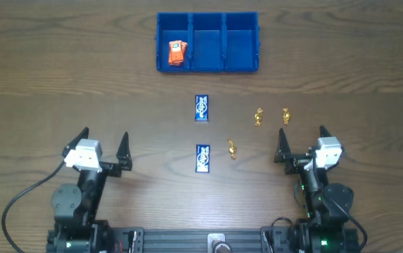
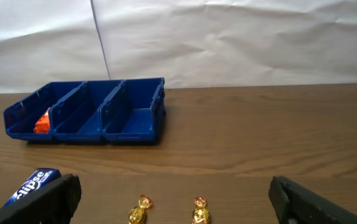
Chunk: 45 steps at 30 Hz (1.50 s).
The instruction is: Sort Candies Into Trays
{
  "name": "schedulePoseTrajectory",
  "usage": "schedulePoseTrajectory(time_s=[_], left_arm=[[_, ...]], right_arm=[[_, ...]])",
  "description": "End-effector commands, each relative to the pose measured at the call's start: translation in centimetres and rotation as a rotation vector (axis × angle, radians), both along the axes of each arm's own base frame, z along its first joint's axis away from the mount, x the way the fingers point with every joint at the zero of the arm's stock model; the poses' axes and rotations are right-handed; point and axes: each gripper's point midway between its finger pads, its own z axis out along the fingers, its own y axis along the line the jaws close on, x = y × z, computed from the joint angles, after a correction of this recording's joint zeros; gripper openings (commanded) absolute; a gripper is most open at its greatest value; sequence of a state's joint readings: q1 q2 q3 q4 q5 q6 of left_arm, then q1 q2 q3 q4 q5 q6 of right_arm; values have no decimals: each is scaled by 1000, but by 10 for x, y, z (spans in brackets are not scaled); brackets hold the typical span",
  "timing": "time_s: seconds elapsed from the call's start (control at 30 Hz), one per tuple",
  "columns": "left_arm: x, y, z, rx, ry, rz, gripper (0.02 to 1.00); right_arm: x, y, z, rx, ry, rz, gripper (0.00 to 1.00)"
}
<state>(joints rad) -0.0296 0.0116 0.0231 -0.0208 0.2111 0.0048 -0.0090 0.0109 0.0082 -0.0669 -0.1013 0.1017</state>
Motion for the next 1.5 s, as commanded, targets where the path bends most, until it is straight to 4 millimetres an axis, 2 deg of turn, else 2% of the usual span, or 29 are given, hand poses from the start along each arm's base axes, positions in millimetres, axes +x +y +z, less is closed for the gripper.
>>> schedulePoseTrajectory(time_s=[0.03, 0.27, 0.37, 0.43, 0.5, 0.63, 0.9, 0.97, 1.03, 1.13, 1.2, 1.33, 1.43, 1.5], left_arm=[[-1, -4, -15, 17, 41, -24, 998], [-1, -4, -15, 17, 41, -23, 998], [-1, -4, -15, 17, 41, -23, 998], [-1, -4, -15, 17, 42, -23, 998], [-1, -4, -15, 17, 42, -23, 996], [-1, -4, -15, 17, 42, -23, 998], [-1, -4, -15, 17, 41, -23, 998], [-1, -4, -15, 17, 41, -23, 998], [-1, -4, -15, 17, 42, -23, 998], [-1, -4, -15, 17, 42, -23, 998], [-1, -4, -15, 17, 42, -23, 998], [-1, -4, -15, 17, 41, -23, 996], [-1, -4, -15, 17, 41, -23, 998], [-1, -4, -15, 17, 42, -23, 998]], right_arm=[[0, 1, 0, 2, 1, 6, 998], [0, 1, 0, 2, 1, 6, 998], [0, 1, 13, 5, -52, 7, 998], [0, 2, 28, 90, -104, 9, 998], [-3, 6, 48, 197, -161, 41, 998], [-21, 27, 100, 132, -239, 166, 998], [-67, 35, 226, 96, -178, 209, 998], [-68, 38, 248, 102, -121, 226, 998], [-60, 45, 262, 114, -34, 259, 996], [-43, 55, 264, 141, 111, 317, 996], [-24, 63, 250, 177, 276, 358, 996], [5, 78, 208, 210, 524, 394, 996], [19, 106, 168, 186, 706, 460, 996], [20, 122, 147, 148, 792, 486, 996]])
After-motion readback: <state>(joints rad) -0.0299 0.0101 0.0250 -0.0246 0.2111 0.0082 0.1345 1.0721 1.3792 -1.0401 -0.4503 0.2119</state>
